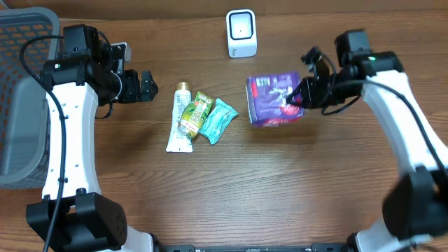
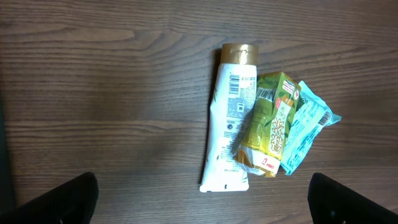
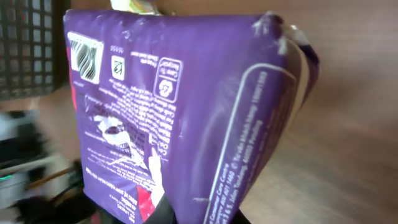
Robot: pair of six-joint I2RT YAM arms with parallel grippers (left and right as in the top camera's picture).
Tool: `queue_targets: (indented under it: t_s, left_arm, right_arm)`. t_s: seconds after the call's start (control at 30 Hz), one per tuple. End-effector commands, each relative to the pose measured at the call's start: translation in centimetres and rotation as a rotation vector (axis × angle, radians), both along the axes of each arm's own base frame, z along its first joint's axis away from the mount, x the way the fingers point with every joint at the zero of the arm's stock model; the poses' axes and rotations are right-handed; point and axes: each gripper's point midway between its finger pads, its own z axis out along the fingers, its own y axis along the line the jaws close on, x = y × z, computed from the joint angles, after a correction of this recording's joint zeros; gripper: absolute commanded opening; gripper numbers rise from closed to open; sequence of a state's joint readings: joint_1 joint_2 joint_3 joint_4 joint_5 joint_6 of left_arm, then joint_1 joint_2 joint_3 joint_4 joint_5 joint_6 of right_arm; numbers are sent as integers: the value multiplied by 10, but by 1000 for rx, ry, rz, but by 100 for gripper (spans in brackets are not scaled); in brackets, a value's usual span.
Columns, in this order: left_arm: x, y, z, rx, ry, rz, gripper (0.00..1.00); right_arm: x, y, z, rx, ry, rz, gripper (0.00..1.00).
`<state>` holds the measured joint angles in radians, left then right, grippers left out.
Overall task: Scan the item barcode
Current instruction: 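Lift the pouch and hold it in front of the scanner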
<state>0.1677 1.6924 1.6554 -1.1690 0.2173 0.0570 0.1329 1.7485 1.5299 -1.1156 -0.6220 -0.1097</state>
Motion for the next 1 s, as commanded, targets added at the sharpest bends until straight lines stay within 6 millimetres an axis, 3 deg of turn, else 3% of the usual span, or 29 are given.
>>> queue_targets:
  t_s: [0.0, 0.17, 0.27, 0.53, 0.7, 0.97]
  left_arm:
    - [-2, -1, 12, -7, -33, 10, 99]
    - [-2, -1, 12, -8, -33, 10, 100]
    - [-3, -1, 12, -7, -32, 10, 100]
    - [-2, -1, 12, -7, -33, 10, 100]
    - [-2, -1, 12, -7, -33, 10, 100]
    - [-2, -1, 12, -8, -33, 9, 100]
  right_arm:
    - [-4, 2, 53, -62, -187, -19, 4]
    - [-17, 11, 100, -26, -343, 0, 4]
    - [-25, 9, 119, -14, -394, -11, 4]
    - [-30, 1, 134, -33, -439, -56, 4]
    - [5, -26, 123, -166, -413, -355, 4]
    - [70, -32, 135, -518, -580, -501, 3]
